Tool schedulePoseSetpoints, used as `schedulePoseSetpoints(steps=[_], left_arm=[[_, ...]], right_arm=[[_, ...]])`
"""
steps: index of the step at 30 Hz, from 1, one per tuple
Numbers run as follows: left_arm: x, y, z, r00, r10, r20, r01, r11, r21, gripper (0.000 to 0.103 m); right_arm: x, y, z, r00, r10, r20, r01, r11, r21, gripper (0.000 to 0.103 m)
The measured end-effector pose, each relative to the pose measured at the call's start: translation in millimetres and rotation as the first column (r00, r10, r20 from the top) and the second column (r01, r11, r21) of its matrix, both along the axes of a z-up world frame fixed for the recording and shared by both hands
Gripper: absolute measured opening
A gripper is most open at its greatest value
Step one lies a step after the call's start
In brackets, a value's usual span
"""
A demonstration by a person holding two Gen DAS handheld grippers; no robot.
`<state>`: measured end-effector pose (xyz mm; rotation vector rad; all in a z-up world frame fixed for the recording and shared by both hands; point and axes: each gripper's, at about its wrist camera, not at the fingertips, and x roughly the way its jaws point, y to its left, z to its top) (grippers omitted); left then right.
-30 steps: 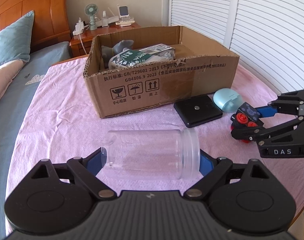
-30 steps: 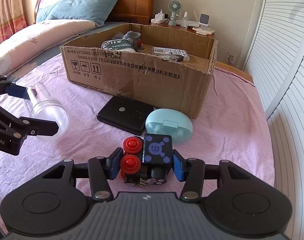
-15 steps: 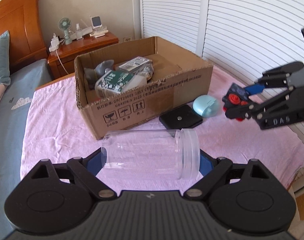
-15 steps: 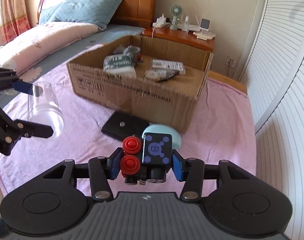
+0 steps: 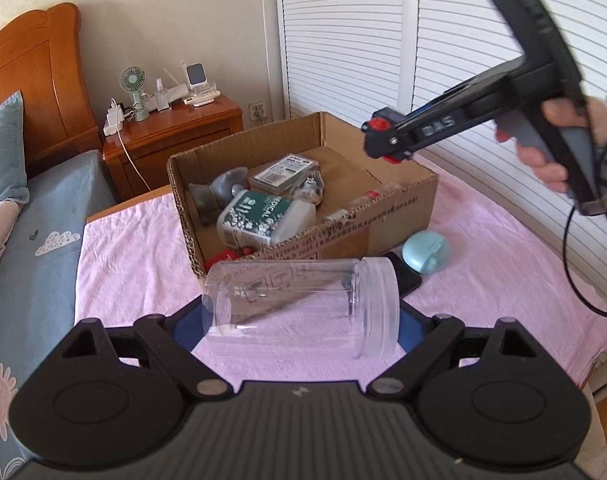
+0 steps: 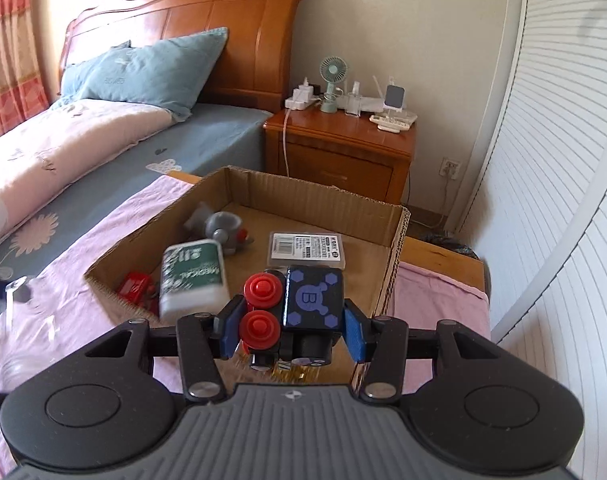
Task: Organize rigid objects
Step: 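Carry jar into box and open left tool while right tool drops cube toy in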
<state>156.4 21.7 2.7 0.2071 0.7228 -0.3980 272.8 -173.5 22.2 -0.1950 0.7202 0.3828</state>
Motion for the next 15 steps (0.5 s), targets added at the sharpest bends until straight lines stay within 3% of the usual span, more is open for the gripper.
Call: schedulePoseSetpoints(steps=[7, 9, 10, 11, 15], left_arm=[[9.9, 0.6, 1.4, 1.000, 0.002, 0.010, -0.002, 1.000, -0.005, 0.091], [11.7, -0.7, 1.4, 1.000, 0.001, 0.011, -0.001, 1.000, -0.004, 0.091], [11.8, -0.1, 1.9, 1.000, 0.002, 0.013, -0.002, 1.000, -0.003, 0.091], [12.4, -0.2, 2.5, 1.000, 0.001, 0.014, -0.001, 1.000, -0.003, 0.091], [16.6, -0.6, 7.3, 1.000, 0.006, 0.011, -0.006, 1.000, -0.013, 0.091]], right_arm=[[32.9, 4.0, -25.5, 0.997, -0.048, -0.059, 0.048, 0.999, 0.000, 0.056], [31.8, 2.1, -27.1, 0.996, -0.077, -0.042, 0.077, 0.997, -0.005, 0.068], [30.4, 0.9, -25.9, 0.996, -0.080, -0.045, 0.080, 0.997, 0.001, 0.084], [27.0, -1.6, -24.1, 0.996, -0.083, -0.036, 0.083, 0.996, 0.015, 0.090], [11.1, -8.8, -15.1, 0.993, -0.106, -0.051, 0.107, 0.994, 0.020, 0.098]])
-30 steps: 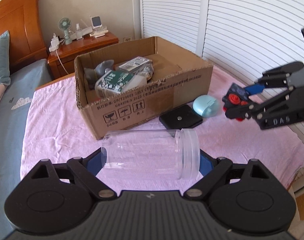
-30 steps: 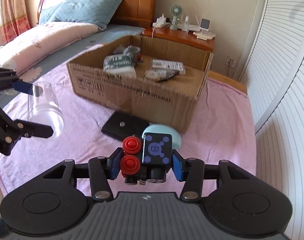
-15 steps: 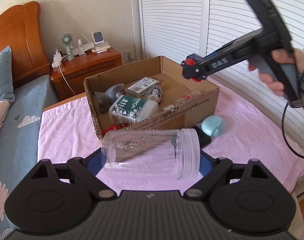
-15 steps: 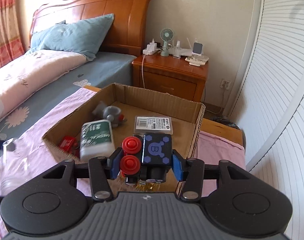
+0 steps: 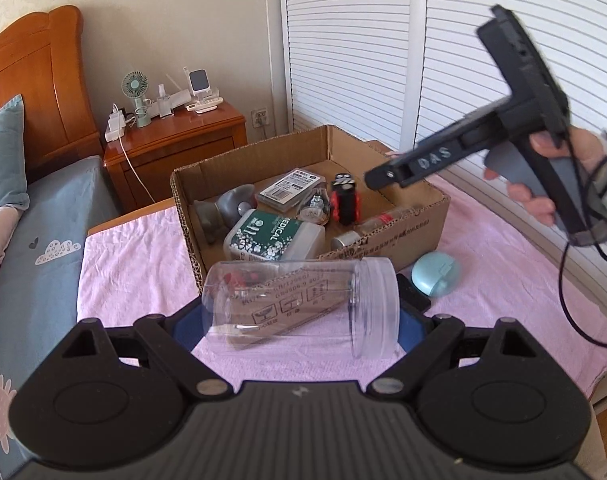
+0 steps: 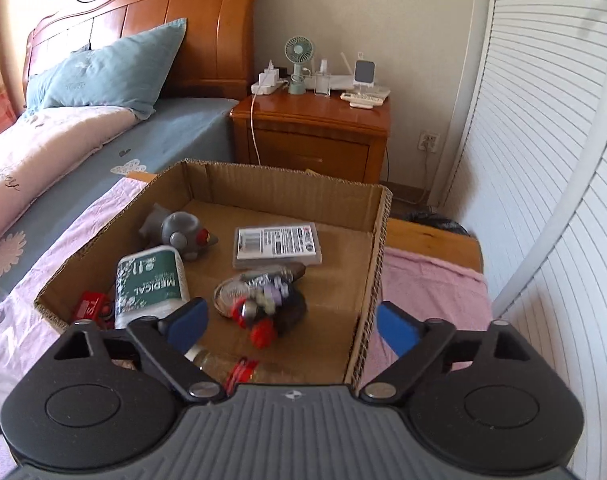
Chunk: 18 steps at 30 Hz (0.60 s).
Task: Organize rigid objects
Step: 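Carry jar into box and open left tool while right tool drops cube toy in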
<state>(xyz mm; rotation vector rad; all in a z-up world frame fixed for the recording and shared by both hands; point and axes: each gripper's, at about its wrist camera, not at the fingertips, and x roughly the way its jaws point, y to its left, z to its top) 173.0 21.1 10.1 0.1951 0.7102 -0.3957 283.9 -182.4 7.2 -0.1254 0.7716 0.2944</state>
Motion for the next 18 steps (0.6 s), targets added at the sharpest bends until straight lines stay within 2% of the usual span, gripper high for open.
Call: schedulePoseSetpoints(steps=[4, 9, 18], left_arm=[[7.0, -4.4, 9.1, 1.000, 0.003, 0.005, -0.003, 1.000, 0.000, 0.091], [26.9, -15.7, 24.8, 1.000, 0.010, 0.022, -0.010, 1.000, 0.013, 0.091], [109.3, -35.5, 40.3, 0.997, 0.078, -0.027, -0.078, 0.997, 0.018, 0.091]], right_arm=[[-26.9, -5.7, 9.7, 1.000, -0.024, -0.013, 0.024, 1.000, 0.011, 0.103], [-61.7, -10.2, 17.7, 0.996, -0.079, -0.039, 0.080, 0.997, 0.001, 0.103], [-111.4, -22.8, 19.7, 0.990, -0.136, -0.030, 0.137, 0.990, 0.026, 0.103]])
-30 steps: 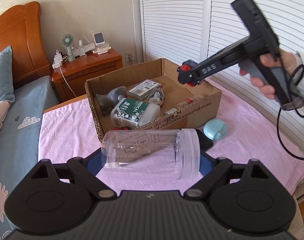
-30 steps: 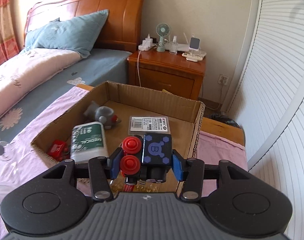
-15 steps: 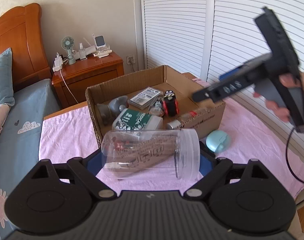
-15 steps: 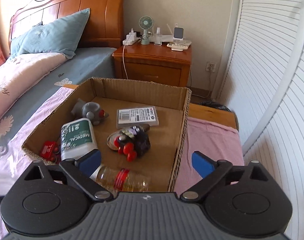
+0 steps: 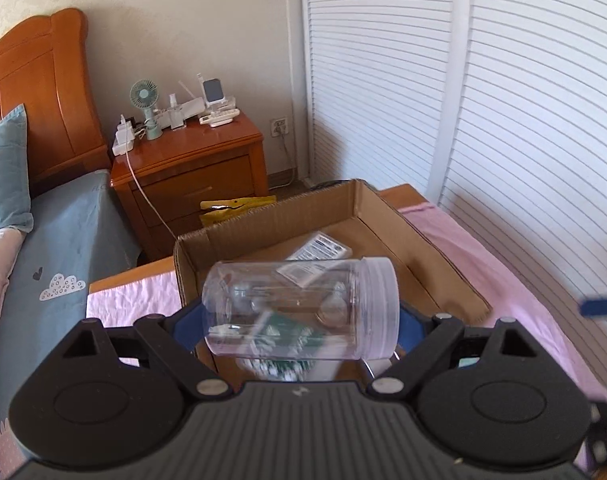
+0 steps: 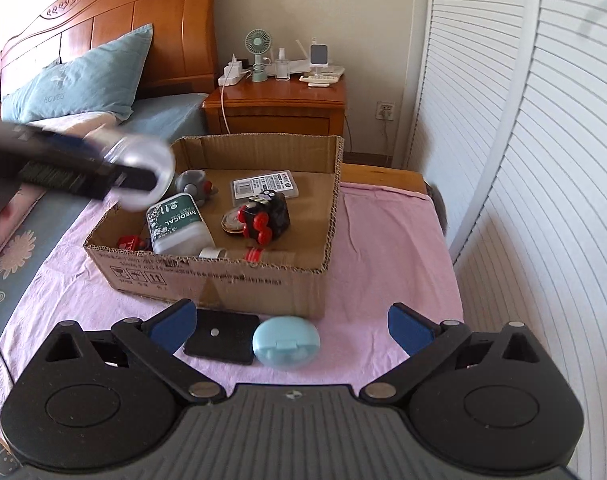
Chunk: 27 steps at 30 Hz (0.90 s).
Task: Organize rigid objects
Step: 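Carry jar into box and open left tool while right tool drops cube toy in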
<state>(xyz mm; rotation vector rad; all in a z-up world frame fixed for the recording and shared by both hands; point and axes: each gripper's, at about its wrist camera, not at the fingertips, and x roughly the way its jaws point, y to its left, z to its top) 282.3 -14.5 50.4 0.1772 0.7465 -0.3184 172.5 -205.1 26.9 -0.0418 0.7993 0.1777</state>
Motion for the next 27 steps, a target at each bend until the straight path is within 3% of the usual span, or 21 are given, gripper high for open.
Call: schedulePoseSetpoints(steps=[6, 13, 20, 27], left_arm=[[69.1, -4.2, -20.2, 0.992, 0.095, -0.081, -0.095, 0.995, 0.013, 0.091], [125.1, 1.0, -59.9, 0.965, 0.208, -0.161, -0.203, 0.978, 0.046, 0.091], [123.3, 3.2, -56.8, 0.965, 0.211, -0.157, -0.210, 0.977, 0.021, 0.094], [90.3, 11.0, -36.2, 0.972, 0.203, -0.122, -0.201, 0.979, 0.026, 0.094]], right_arm=[[-8.3, -8.4, -1.3, 0.999, -0.023, 0.022, 0.023, 1.000, -0.002, 0.103], [-8.6, -19.4, -5.3, 0.998, -0.058, 0.016, 0.058, 0.998, 0.021, 0.103], [-4.3, -22.8, -10.4, 0.998, -0.070, 0.002, 0.070, 0.997, 0.015, 0.103], [-12.3, -22.2, -10.6, 0.998, -0.064, 0.003, 0.064, 0.998, 0.023, 0.103]])
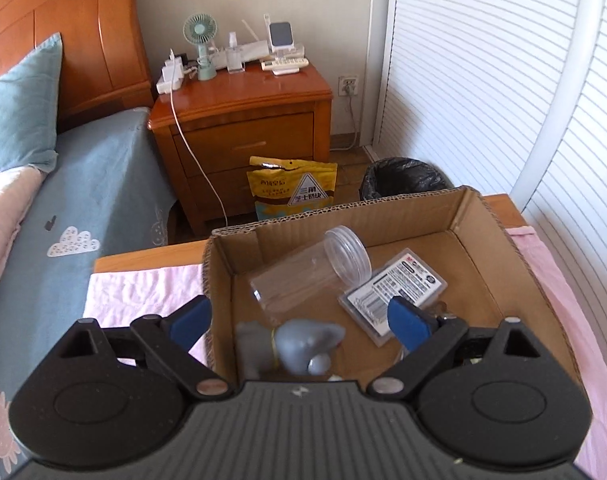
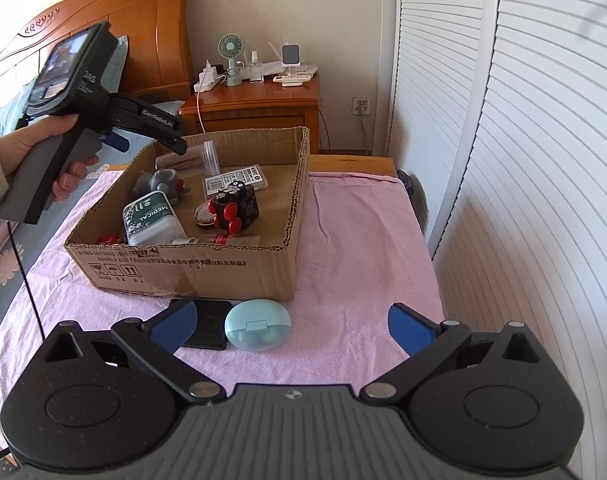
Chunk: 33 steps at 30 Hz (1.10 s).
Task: Organize rigid objects
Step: 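Carry jar into box and open left tool while right tool drops cube toy in, then move left tool to black square pad while right tool approaches light blue case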
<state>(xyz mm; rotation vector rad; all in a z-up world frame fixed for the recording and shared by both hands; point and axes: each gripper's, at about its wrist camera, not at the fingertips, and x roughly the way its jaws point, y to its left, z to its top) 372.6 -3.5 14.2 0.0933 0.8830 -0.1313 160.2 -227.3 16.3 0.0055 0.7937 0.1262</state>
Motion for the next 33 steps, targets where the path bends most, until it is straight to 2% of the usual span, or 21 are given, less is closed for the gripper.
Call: schedulePoseSetpoints(steps=[8, 16, 24, 27, 33], left_arm=[[-57.1, 8.5, 27.5, 0.998, -0.010, 0.061, 0.009, 1.000, 0.011, 0.098], [-126.7, 6.7, 38.8, 0.995, -0.045, 0.089, 0.043, 0.999, 0.023, 0.099], [-184.1, -4.8, 21.8, 0.991, -0.066, 0.117, 0.062, 0.997, 0.035, 0.101], [-200.9, -8.4, 11.0, 0.990, -0.037, 0.135, 0.030, 0.998, 0.054, 0.101], [-219.9, -5.9, -6.9, 0.992, 0.017, 0.129, -0.021, 0.999, 0.030, 0.101]], right_arm=[[-9.6, 0.4, -11.9, 1.000, 0.000, -0.028, 0.000, 1.000, -0.008, 0.103], [-17.5, -2.8, -26.5, 0.998, -0.008, -0.057, 0.007, 1.000, -0.009, 0.103], [-2.8, -2.2, -37.2, 0.997, -0.032, -0.067, 0.033, 0.999, 0.005, 0.103], [7.3, -0.5, -42.8, 0.995, -0.047, -0.089, 0.049, 0.999, 0.016, 0.103], [32.1, 5.0, -53.7, 0.990, -0.081, -0.119, 0.087, 0.995, 0.046, 0.103]])
